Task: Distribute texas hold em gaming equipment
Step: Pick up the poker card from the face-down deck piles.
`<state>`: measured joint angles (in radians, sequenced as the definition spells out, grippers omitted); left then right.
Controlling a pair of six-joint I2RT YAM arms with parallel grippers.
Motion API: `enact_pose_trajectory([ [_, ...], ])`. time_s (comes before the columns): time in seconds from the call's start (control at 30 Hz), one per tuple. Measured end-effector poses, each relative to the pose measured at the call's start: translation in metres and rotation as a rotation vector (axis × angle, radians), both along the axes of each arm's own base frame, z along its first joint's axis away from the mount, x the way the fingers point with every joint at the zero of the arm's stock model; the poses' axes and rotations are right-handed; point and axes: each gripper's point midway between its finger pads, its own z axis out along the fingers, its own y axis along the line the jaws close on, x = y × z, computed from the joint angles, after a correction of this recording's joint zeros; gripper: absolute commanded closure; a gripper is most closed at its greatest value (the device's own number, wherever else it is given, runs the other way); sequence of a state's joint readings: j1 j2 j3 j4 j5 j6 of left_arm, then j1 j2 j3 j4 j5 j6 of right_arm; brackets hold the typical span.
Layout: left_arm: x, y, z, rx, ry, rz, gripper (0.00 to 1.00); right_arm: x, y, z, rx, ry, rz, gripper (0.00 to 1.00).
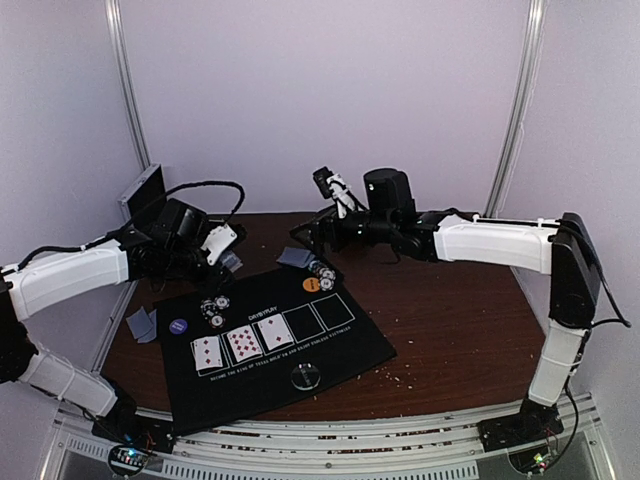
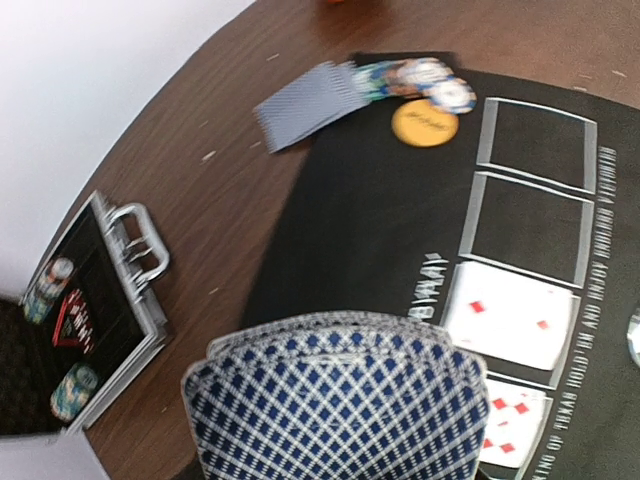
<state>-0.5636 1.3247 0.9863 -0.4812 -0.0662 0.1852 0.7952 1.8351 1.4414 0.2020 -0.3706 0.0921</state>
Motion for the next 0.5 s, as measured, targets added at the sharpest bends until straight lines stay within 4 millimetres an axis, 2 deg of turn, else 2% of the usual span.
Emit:
enact_pose_trajectory([
  [0.07,-0.012,-0.015,0.000,-0.004,0.000,-0.075,0.52,0.007,-0.006,-0.003,0.067,0.099,-0.012,0.13],
  [0.23,-0.058,-0.061,-0.001,-0.003,-0.004,-0.306,0.52,-0.002,0.016,-0.028,0.142,0.331,0.062,0.18],
  [0.3,-0.065,-0.067,-0.002,0.000,-0.004,-0.346,0.52,-0.005,0.026,-0.041,0.155,0.421,0.086,0.19],
  [0.4,-0.065,-0.067,-0.002,0.005,-0.008,-0.359,0.52,-0.014,0.036,-0.061,0.160,0.527,0.113,0.20],
  [0.5,-0.065,-0.067,-0.002,0.010,-0.011,-0.364,0.52,-0.022,0.049,-0.069,0.166,0.592,0.157,0.20],
])
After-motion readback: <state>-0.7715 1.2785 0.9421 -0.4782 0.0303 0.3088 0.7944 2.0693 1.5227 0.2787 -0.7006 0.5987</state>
